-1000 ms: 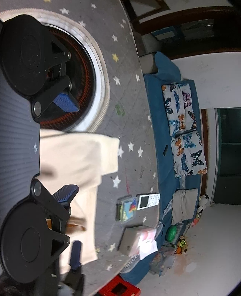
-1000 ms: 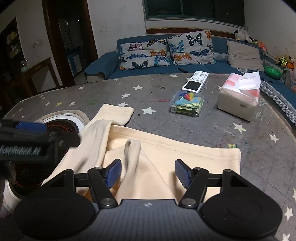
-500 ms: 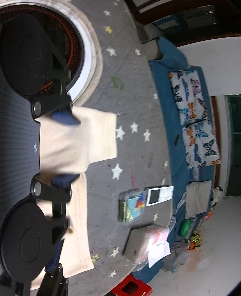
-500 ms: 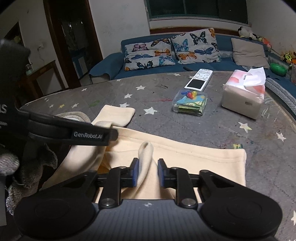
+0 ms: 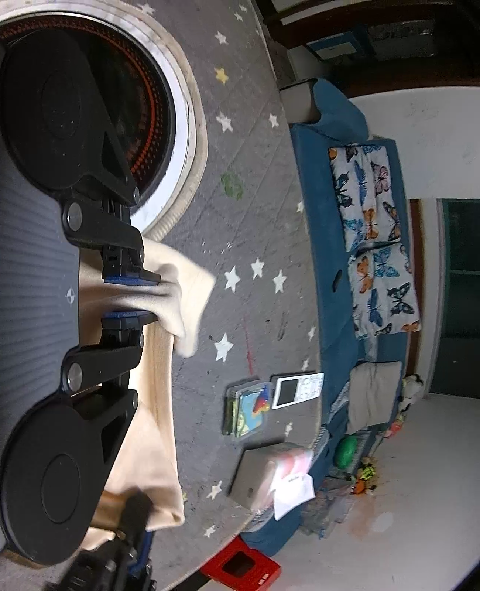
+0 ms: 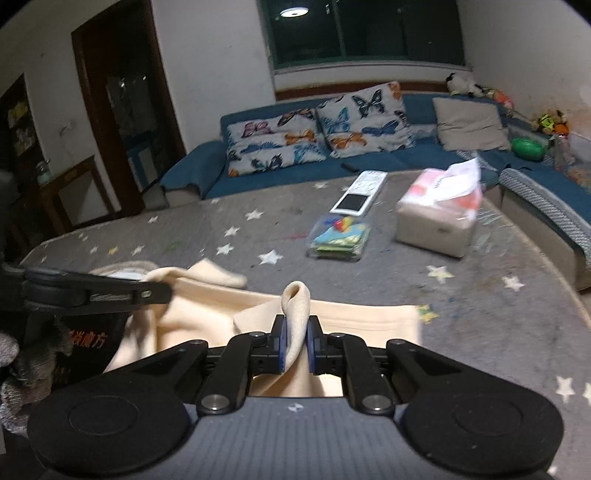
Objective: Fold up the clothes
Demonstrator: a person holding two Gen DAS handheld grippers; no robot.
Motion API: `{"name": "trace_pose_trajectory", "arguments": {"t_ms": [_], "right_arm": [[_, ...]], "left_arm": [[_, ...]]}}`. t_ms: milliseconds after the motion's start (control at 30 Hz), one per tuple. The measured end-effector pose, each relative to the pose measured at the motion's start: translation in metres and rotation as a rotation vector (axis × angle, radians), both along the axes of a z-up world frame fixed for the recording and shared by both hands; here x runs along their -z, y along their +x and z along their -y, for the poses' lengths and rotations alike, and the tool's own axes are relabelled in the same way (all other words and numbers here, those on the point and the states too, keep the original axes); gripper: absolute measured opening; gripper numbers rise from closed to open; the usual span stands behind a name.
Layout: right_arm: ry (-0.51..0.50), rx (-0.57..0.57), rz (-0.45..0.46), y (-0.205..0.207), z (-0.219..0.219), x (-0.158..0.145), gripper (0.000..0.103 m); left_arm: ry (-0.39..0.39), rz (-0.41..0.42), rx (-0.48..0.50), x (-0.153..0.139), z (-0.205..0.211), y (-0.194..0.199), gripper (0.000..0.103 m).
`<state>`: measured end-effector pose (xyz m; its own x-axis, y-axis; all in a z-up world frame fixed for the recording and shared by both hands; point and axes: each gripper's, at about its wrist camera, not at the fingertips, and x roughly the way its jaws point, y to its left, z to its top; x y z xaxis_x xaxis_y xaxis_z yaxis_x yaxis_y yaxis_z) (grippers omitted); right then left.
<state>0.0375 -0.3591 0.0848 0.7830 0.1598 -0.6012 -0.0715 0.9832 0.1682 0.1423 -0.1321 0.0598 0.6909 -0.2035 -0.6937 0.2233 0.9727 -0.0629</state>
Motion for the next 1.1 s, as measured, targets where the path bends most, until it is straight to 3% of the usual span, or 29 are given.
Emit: {"name": "trace_pose_trajectory", "arguments": {"t_ms": [300, 533, 600, 933, 967, 1000, 1033, 1100], "right_arm": [[0.017, 0.110, 0.070, -0.038, 0.034, -0.024, 0.009], [0.033, 0.193, 0.105, -0.066, 0.062, -0.035, 0.009], [0.030, 0.212, 0.108, -0.076, 0.069, -0.035, 0.009], [0.036, 0.301, 0.045, -0.107, 0.099, -0.011, 0.009], [0.037, 0.305, 0.040, -0.109, 0.100, -0.008, 0.009], [0.041, 0.310, 0.036, -0.110, 0.102, -0.006, 0.009], [0.044, 0.315, 0.032, -0.111, 0.103, -0.003, 0.009], [0.050, 0.325, 0.024, -0.113, 0.106, 0.001, 0.010]], "left_arm": [[-0.056, 0.039, -0.048, -0.022, -0.034, -0.026, 0.014], [-0.064, 0.033, -0.081, -0.021, -0.052, -0.035, 0.015], [-0.058, 0.028, -0.084, -0.018, -0.056, -0.036, 0.019], [-0.014, 0.014, -0.093, -0.004, -0.063, -0.032, 0.018], [-0.016, 0.015, -0.090, -0.004, -0.062, -0.032, 0.023], [-0.012, 0.020, -0.090, -0.004, -0.060, -0.032, 0.036], [-0.007, 0.028, -0.091, -0.005, -0.058, -0.032, 0.043], [0.003, 0.038, -0.091, -0.006, -0.053, -0.028, 0.046]]}}
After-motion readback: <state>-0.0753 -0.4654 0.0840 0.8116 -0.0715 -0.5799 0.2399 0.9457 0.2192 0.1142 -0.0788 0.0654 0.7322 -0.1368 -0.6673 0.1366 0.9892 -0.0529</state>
